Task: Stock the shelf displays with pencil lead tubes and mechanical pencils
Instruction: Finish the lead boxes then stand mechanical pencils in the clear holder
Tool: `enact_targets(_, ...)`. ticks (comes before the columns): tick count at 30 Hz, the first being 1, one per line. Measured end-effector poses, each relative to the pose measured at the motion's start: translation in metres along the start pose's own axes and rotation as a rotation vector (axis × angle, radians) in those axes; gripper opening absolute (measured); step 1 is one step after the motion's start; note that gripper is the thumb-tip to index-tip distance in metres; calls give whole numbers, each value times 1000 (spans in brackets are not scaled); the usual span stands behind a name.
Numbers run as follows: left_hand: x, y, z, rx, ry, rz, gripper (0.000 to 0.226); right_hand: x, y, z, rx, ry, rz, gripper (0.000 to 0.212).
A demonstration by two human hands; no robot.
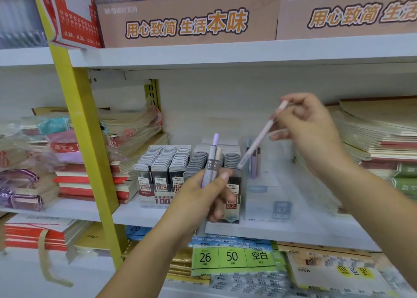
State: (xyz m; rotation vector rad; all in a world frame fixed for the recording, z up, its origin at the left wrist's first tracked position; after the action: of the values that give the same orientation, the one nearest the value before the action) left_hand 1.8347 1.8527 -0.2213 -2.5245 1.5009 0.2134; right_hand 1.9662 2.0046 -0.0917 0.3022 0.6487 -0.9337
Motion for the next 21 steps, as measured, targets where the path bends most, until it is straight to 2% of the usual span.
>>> enact_targets(2, -1, 7, -2, 2, -7, -27, 19, -10, 12, 5, 245, 108, 5, 26)
enact_targets(5, -1, 9, -4, -10, -7, -42, 38, -14, 4, -18, 642, 135, 136, 20)
enact_targets(7, -2, 9, -4, -7, -6, -47, 28, -10, -7, -34, 785, 167, 223, 19)
enact_targets(9, -2, 8, -4, 6, -5, -42, 11, -7, -13, -45, 818, 197, 271, 17)
enact_targets(13, -2, 8, -4, 25, -6, -31, 23, -8, -15, -56, 803, 203, 307, 17)
enact_targets(18, -1, 7, -6, 23, -11, -13, 26, -12, -15, -59, 798, 182, 293, 24)
enact_targets(21, -1, 7, -7, -1, -33, -23, 22, -13, -17, -62, 838, 176, 268, 21)
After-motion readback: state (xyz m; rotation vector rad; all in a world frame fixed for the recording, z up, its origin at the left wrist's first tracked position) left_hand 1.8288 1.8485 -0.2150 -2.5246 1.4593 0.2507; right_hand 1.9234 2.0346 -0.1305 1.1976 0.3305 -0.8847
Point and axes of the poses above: each hand's wrist, its own x-axis away from the middle knuckle, its own y-axis out of the back of the hand, z = x × y, the point moved 9 cm from there along -x, towards the middle knuckle, and after that the axes turned 1 degree about x, right-handed, at the moved point
